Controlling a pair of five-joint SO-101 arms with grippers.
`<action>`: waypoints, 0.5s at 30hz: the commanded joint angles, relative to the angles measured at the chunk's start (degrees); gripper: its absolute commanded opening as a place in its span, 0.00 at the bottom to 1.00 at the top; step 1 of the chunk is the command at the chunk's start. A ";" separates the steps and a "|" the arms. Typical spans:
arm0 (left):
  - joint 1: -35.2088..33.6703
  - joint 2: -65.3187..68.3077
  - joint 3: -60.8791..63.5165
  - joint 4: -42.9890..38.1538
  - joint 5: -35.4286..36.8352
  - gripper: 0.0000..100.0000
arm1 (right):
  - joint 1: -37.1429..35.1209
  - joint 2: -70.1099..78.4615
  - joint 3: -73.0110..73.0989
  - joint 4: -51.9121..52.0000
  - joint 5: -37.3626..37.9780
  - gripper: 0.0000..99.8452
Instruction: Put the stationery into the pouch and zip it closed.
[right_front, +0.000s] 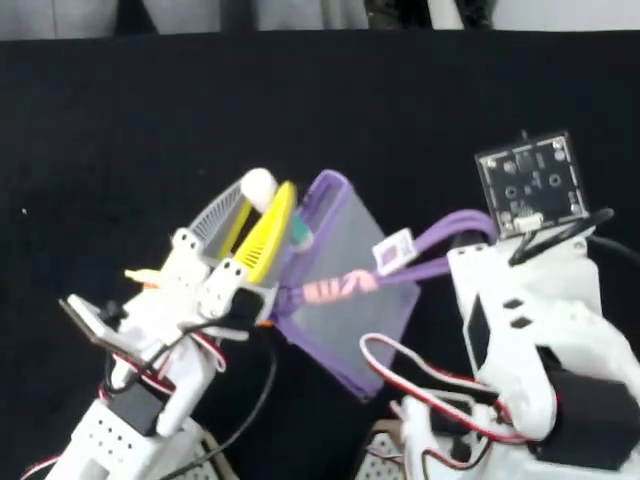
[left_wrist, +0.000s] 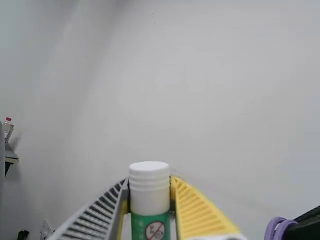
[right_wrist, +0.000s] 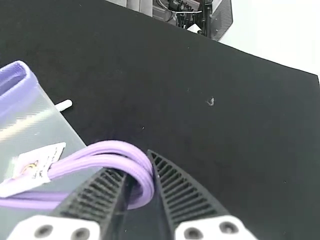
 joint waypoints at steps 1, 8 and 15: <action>2.77 6.95 -0.57 0.09 -0.26 0.03 | 0.62 -4.18 1.54 1.23 0.53 0.01; 7.34 7.91 -0.40 0.09 -0.35 0.03 | 0.62 -3.65 1.89 1.14 0.62 0.01; 13.67 7.91 0.92 0.09 -7.91 0.03 | 0.53 -2.33 1.98 1.14 0.62 0.01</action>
